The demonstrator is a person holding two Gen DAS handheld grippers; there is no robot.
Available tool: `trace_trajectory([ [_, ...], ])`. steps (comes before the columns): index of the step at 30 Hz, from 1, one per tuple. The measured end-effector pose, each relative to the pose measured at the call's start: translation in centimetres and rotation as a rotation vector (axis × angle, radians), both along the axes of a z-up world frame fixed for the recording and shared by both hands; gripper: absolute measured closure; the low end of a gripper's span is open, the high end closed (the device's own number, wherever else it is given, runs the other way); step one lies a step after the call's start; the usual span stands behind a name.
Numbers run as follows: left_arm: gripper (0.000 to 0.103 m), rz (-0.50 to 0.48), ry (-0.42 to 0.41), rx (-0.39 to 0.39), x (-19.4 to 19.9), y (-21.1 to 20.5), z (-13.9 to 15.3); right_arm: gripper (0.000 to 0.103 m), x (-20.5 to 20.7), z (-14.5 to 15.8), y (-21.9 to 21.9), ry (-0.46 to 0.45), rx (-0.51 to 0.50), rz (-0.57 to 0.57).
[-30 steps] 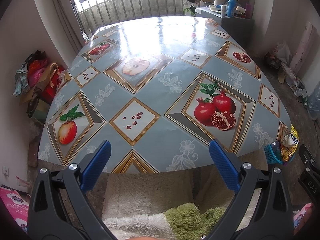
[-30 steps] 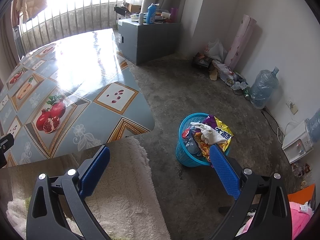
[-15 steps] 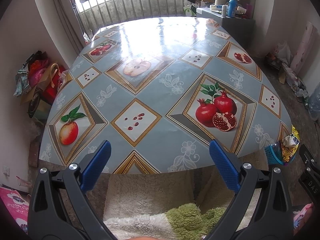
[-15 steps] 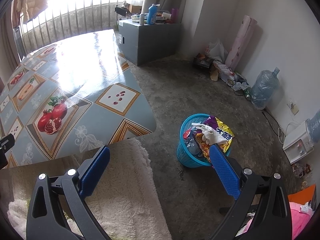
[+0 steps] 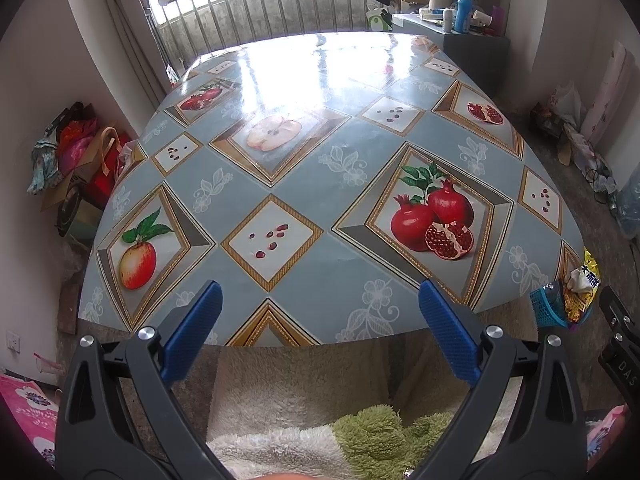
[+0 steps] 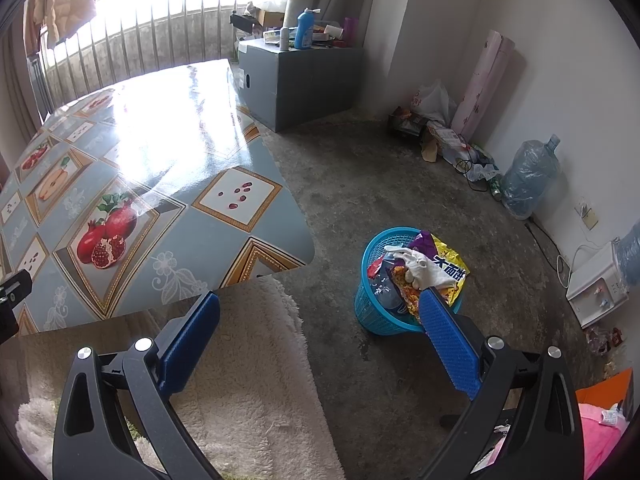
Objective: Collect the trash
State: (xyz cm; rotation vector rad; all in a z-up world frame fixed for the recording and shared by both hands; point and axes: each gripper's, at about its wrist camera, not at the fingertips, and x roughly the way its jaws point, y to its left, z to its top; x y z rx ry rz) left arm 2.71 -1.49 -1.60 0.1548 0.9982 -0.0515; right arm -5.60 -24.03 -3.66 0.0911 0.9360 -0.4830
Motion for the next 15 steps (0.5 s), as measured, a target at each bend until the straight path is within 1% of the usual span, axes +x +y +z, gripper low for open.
trace_trajectory([
  [15, 0.009, -0.002, 0.003, -0.001, -0.09, 0.09, -0.11, 0.006, -0.18, 0.14, 0.11, -0.009, 0.005, -0.015],
])
